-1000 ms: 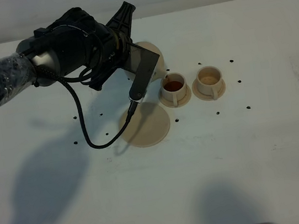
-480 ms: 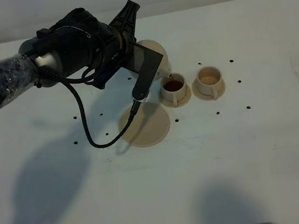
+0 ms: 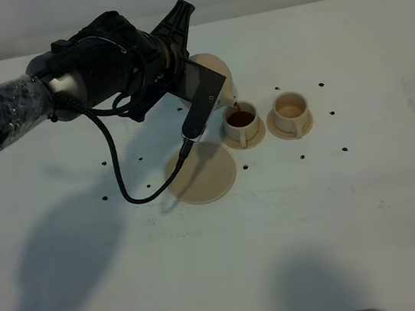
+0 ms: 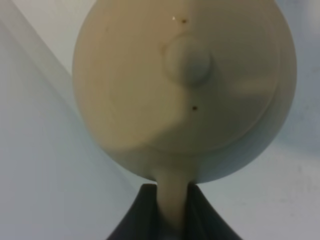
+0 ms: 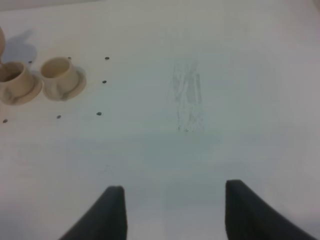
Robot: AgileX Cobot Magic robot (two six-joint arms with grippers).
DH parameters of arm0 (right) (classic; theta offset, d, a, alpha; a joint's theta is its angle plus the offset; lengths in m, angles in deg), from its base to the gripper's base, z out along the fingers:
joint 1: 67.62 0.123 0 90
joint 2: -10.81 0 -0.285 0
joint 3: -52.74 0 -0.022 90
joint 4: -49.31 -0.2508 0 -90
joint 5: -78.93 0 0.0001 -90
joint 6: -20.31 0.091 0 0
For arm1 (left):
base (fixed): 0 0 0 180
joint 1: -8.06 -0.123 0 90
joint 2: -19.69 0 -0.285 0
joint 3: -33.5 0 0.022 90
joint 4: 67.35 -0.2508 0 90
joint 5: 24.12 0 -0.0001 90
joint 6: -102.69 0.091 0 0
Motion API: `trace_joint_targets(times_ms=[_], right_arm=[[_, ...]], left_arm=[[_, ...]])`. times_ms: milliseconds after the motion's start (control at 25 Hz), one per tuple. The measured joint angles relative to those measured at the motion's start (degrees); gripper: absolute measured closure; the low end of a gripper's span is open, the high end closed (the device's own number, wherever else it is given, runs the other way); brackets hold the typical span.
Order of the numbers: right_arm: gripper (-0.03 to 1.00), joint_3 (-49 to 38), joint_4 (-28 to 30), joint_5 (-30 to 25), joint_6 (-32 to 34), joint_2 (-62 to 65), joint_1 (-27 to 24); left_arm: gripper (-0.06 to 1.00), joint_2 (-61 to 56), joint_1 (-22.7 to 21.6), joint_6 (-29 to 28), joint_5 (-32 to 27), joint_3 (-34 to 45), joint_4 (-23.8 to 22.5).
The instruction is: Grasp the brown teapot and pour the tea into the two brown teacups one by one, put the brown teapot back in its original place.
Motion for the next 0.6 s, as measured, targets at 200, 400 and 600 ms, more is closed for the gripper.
trace_joint_targets(times_ms=[200, 400, 600], right_arm=[[0.54, 0.0, 0.0, 0.0, 0.0, 0.0, 0.0], [0.54, 0.0, 0.0, 0.0, 0.0, 0.0, 0.0], [0.54, 0.0, 0.0, 0.0, 0.0, 0.0, 0.0]], left_arm=[[0.78, 0.0, 0.0, 0.0, 0.2, 0.0, -0.6], [0.78, 0.0, 0.0, 0.0, 0.3, 0.0, -1.1], [0.78, 0.0, 0.0, 0.0, 1.1, 0.0, -1.2]])
